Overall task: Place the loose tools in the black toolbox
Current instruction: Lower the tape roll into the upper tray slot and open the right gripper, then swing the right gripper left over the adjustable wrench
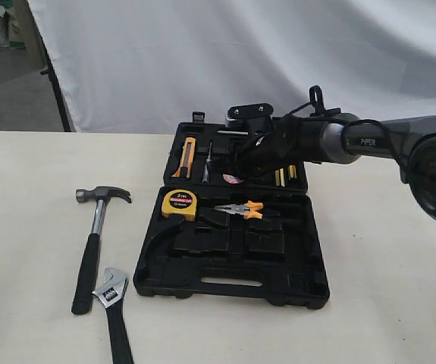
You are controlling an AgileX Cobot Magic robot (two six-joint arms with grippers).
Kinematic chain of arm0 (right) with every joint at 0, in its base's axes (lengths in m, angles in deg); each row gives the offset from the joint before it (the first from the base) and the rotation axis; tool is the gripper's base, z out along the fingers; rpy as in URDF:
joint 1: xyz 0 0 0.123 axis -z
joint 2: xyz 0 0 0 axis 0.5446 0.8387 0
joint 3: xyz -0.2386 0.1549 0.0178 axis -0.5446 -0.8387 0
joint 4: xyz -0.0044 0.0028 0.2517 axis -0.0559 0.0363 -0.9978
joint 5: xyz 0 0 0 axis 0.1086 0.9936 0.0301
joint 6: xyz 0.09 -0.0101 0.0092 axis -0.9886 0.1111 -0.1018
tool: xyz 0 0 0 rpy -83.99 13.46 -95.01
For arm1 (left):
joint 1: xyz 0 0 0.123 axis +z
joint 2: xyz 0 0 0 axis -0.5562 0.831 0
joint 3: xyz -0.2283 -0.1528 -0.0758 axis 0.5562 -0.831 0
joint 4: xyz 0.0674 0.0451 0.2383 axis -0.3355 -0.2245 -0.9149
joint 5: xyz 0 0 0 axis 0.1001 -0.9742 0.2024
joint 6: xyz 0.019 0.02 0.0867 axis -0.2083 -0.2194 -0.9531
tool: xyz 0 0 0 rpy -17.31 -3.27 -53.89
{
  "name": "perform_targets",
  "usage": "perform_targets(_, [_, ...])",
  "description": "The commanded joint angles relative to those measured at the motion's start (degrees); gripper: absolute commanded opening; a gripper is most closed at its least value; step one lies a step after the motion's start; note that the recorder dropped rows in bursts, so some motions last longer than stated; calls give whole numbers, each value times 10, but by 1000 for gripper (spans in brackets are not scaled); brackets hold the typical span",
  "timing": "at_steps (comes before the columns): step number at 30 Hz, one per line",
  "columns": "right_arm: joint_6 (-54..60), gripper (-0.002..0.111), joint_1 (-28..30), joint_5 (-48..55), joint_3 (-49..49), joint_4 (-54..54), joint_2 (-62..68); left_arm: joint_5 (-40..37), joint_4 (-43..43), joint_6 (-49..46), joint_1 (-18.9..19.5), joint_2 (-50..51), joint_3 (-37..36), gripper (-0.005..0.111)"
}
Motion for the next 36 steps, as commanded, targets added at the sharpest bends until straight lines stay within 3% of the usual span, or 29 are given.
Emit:
perform_targets(1, [-57,16,1,4,0,6,-5,4,-3,3,15,-2,2,1])
perform_targets(5, [-59,50,1,13,0,6,-9,4,-3,3,15,-2,2,1])
perform_targets(9, [-55,69,2,50,0,6,-32,4,-3,3,15,-2,2,1])
perform_targets(20, [-11,70,-1,165,0,6,-147,4,-3,3,15,-2,2,1])
perform_targets(36, [97,70,-141,210,0,6,-145,4,-3,3,15,-2,2,1])
